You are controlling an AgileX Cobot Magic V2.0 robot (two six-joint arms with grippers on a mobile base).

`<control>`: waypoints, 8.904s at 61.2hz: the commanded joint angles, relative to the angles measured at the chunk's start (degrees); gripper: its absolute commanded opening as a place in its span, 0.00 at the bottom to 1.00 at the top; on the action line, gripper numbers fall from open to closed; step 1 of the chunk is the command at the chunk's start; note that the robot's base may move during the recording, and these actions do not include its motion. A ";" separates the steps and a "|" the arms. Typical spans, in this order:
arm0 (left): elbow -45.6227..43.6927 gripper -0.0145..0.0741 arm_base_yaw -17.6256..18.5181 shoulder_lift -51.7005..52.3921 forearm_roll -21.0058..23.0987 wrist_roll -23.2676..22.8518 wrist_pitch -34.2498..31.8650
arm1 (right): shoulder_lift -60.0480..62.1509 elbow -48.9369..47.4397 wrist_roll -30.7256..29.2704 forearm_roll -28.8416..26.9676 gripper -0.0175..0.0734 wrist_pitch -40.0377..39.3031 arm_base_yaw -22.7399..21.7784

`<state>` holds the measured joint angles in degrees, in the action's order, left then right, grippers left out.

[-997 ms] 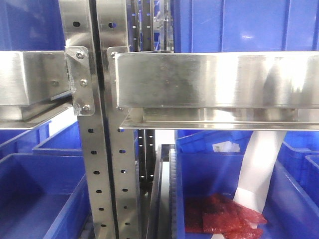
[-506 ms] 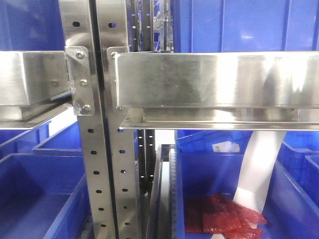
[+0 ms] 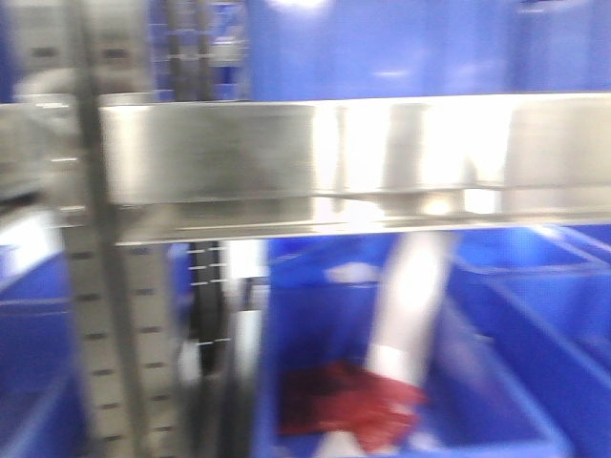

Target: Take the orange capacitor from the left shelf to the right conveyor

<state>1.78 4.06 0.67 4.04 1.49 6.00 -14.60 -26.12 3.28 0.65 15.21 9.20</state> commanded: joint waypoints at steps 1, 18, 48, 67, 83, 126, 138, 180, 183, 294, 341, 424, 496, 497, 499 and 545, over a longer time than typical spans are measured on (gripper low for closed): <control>-0.15 0.02 0.04 0.77 0.20 -0.09 -4.80 | -0.46 -1.64 -0.39 0.77 0.40 -5.22 0.01; -0.15 0.02 0.04 0.77 0.20 -0.09 -4.80 | -0.46 -1.64 -0.39 0.77 0.40 -5.22 0.01; -0.25 0.02 -5.00 -2.29 0.20 -0.09 -4.80 | -0.46 -1.64 -0.39 0.77 0.40 -5.27 -0.05; -0.25 0.02 -8.85 -2.30 0.20 -0.09 -4.66 | -0.46 -1.64 -0.39 0.77 0.40 -5.27 -0.05; -0.25 0.02 -9.20 -2.30 0.20 -0.09 -4.66 | -0.46 -1.64 -0.39 0.77 0.40 -5.27 -0.05; -0.25 0.02 -9.20 -2.30 0.20 -0.09 -4.66 | -0.46 -1.64 -0.39 0.77 0.40 -5.27 -0.05; -0.25 0.02 -9.20 -2.30 0.20 -0.09 -4.66 | -0.46 -1.64 -0.39 0.77 0.40 -5.27 -0.05; -0.25 0.02 -7.69 0.68 0.20 -0.09 -5.53 | -0.46 -1.64 -0.39 0.77 0.40 -5.27 -0.05; -0.25 0.02 -7.69 0.68 0.20 -0.09 -5.53 | -0.46 -1.64 -0.39 0.77 0.40 -5.20 -0.05; -0.25 0.02 -3.85 0.68 0.20 -0.09 -5.53 | -0.46 -1.64 -0.39 0.77 0.40 -5.26 -0.05; -0.25 0.02 -3.85 0.68 0.20 -0.09 -5.53 | -0.46 -1.64 -0.39 0.77 0.40 -5.26 -0.05; -0.25 0.02 -3.85 0.68 0.20 -0.09 -5.53 | -0.46 -1.64 -0.39 0.77 0.40 -5.26 -0.05; -0.25 0.02 -3.85 0.55 0.20 -0.09 -5.53 | -0.46 -1.64 -0.39 0.77 0.40 -5.26 -0.05; -0.25 0.02 -3.85 0.55 0.20 -0.09 -5.53 | -0.46 -1.64 -0.39 0.77 0.40 -5.26 -0.05; -0.25 0.02 -3.85 0.55 0.20 -0.09 -5.53 | -0.46 -1.64 -0.39 0.77 0.40 -5.26 -0.05; -0.25 0.02 -3.85 0.55 0.20 -0.09 -5.53 | -0.46 -1.64 -0.39 0.77 0.40 -5.26 -0.05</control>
<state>1.78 0.30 0.71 4.04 1.49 5.65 -14.60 -26.12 3.25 0.89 15.31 9.20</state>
